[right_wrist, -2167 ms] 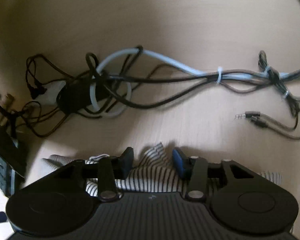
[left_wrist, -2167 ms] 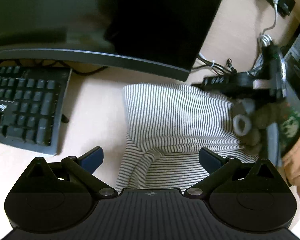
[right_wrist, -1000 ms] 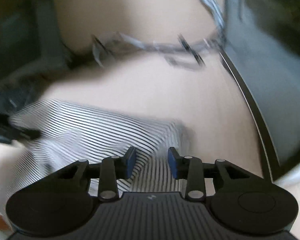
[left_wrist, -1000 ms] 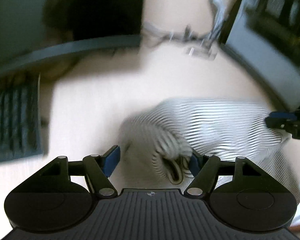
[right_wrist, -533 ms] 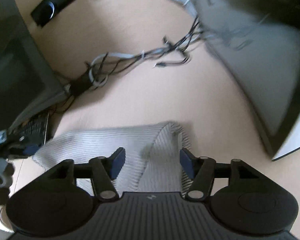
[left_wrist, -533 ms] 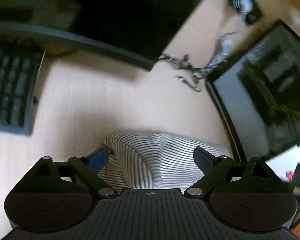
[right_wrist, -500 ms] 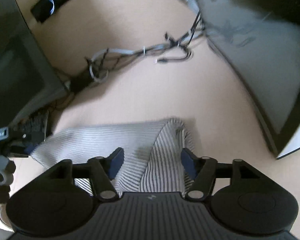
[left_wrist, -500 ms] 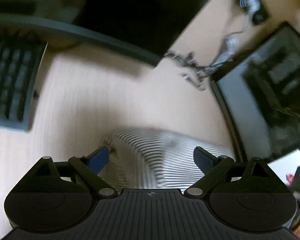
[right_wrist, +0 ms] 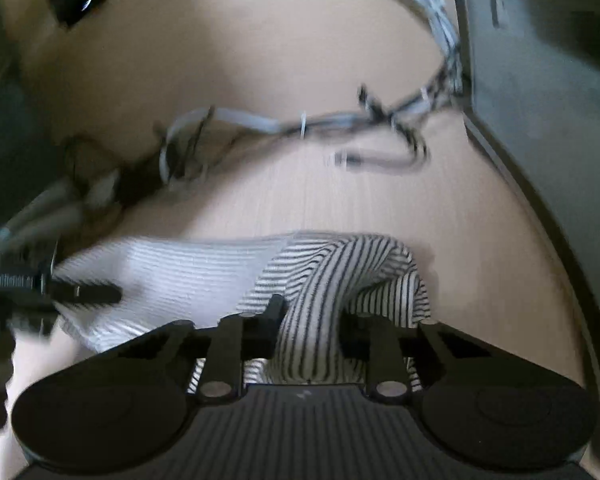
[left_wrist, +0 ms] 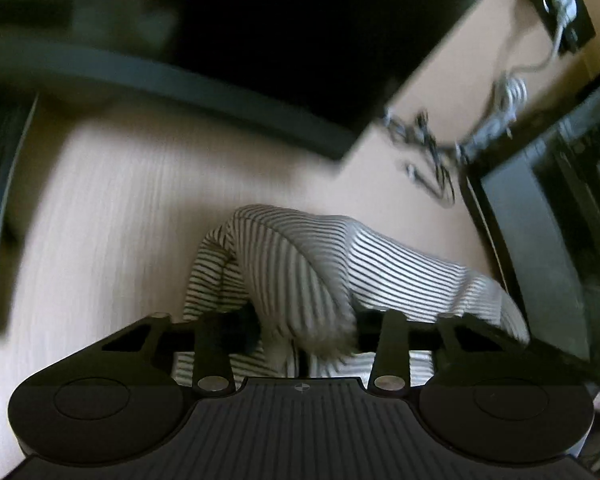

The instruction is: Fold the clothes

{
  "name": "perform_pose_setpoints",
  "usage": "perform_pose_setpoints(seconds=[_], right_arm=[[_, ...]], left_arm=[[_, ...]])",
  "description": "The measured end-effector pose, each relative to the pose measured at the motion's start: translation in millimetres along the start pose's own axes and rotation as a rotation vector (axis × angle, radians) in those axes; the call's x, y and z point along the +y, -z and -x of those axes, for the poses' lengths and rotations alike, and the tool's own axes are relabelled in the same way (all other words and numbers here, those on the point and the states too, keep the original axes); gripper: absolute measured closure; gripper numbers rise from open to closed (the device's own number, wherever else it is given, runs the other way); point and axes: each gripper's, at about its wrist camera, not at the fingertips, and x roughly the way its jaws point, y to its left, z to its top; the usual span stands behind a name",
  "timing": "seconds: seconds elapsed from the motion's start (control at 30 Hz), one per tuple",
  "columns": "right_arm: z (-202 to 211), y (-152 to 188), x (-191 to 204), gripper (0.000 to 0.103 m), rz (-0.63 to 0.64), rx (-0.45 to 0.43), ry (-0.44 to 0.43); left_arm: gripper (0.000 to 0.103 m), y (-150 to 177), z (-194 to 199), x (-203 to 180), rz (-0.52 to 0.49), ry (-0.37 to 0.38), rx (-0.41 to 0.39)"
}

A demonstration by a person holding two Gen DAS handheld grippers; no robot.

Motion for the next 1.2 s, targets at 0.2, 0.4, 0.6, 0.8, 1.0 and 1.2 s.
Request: perform_pose_setpoints(seconds=[0.2, 0.4, 0.6, 0.8, 1.0, 1.2], right_arm=[[37.8, -12.9, -18.0, 0.087, -0.041, -0.043, -0.098], [80.1, 15.1, -22.3, 0.087, -0.044, -0.038, -0.146], [93.5, 52.2, -26.5, 0.087, -0.063, 0.012, -0.118], [72.1, 94.1, -22.0, 0.083, -0.016, 0.163, -0.045], [83.8, 87.6, -21.2, 0.056, -0.024, 0.12, -0.045], [71.0, 97.0, -9.8, 0.043, -0.054, 0.133, -0.054]], left_arm=[[0.073, -1.9, 36.6, -17.7, -0.039, 0.053, -0.084], [0.073, 31.3, 73.2, -32.3, -0.082, 0.093, -0.07], [0.072, 71.2, 79.1, -25.6, -0.077, 0.101, 0.01], [0.062, 97.2, 64.1, -0.4, -0.085, -0.003, 0.087], [0.049, 85.4, 88.1, 7.2, -0.082, 0.039, 0.029], [0.016, 71.3, 78.7, -9.5, -0.109, 0.083, 0.014]])
